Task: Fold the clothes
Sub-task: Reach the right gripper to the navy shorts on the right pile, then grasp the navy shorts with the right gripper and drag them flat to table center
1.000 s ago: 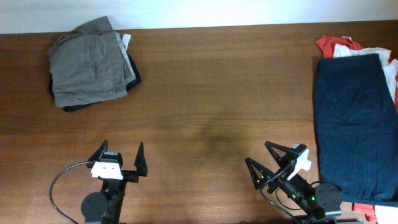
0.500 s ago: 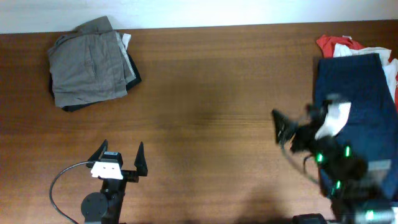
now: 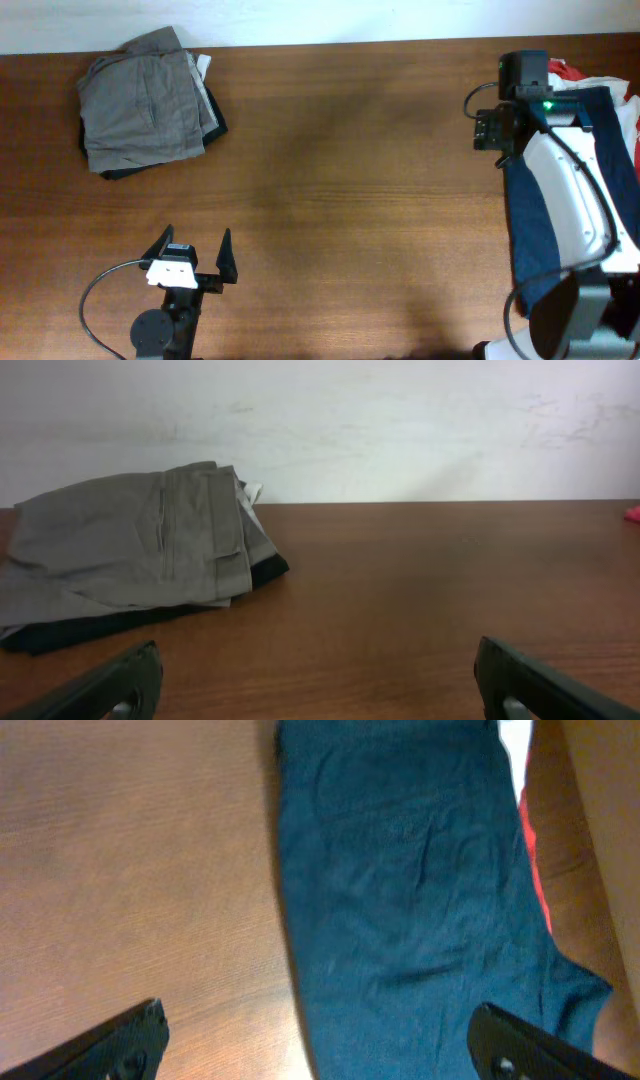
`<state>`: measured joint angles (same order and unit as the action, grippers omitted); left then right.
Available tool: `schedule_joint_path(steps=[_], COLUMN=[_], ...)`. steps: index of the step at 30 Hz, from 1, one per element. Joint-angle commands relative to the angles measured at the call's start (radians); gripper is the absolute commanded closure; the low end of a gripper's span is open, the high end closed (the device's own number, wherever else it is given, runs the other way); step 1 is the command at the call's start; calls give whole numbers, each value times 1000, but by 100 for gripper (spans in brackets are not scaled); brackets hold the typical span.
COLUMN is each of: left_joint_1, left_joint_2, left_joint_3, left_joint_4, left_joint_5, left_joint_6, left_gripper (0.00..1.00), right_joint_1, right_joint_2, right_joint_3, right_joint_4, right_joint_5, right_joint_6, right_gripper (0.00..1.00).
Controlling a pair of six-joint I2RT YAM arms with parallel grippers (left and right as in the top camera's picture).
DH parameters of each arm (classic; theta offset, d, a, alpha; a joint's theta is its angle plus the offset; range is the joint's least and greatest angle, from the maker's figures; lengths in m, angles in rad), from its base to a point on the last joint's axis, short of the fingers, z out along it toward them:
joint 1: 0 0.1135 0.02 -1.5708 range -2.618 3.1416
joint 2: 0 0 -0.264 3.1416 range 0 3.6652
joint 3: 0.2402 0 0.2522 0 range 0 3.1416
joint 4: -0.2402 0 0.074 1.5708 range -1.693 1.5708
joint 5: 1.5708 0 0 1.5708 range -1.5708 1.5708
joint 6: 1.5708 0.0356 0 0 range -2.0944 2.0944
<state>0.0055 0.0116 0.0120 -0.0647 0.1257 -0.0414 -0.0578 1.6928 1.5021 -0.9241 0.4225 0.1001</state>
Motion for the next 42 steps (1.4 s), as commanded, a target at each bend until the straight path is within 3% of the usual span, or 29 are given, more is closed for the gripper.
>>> schedule_joint_path(steps=[1, 4, 13, 17, 19, 21, 22, 23, 25, 28, 32, 36, 42], left_joint_1=[-5, -5, -5, -5, -5, -5, -5, -5, -5, -5, -5, -5, -5], left_joint_2=[-6, -6, -6, -6, -6, -6, -6, -6, -6, -6, -6, -6, -6], left_joint_3=[-3, -3, -3, -3, -3, -3, -3, -3, -3, -3, -3, -3, -3], left_joint_4=[-4, -4, -4, -4, -4, -4, -3, -4, -4, -4, -4, -4, -4], left_joint_5=[16, 16, 16, 16, 16, 16, 16, 16, 16, 16, 16, 16, 16], left_joint_6=[19, 19, 19, 19, 19, 19, 19, 19, 19, 19, 19, 19, 19], left_gripper=[1, 1, 1, 1, 1, 1, 1, 1, 1, 1, 1, 1, 1], right_joint_1=[-56, -61, -163, -212, -224, -233, -239, -241, -242, -245, -246, -246, -245], right_joint_2=[88, 177, 520, 543, 550, 571, 586, 593, 592, 591, 577, 452, 190], right_joint_3=[22, 22, 22, 22, 22, 22, 22, 22, 22, 59, 181, 247, 247], right_joint_4=[108, 236, 539, 610, 628, 629, 625, 613, 606, 521, 340, 174, 115], right_joint_5=[26, -33, -37, -227, -227, -228, -228, -228, -228, -201, -182, -85, -71], right_joint_6=[-13, -112, -112, -128, -126, -126, -126, -126, -126, -55, -10, 236, 238], right_gripper=[2, 1, 1, 2, 15, 16, 22, 38, 56, 96, 96, 96, 96])
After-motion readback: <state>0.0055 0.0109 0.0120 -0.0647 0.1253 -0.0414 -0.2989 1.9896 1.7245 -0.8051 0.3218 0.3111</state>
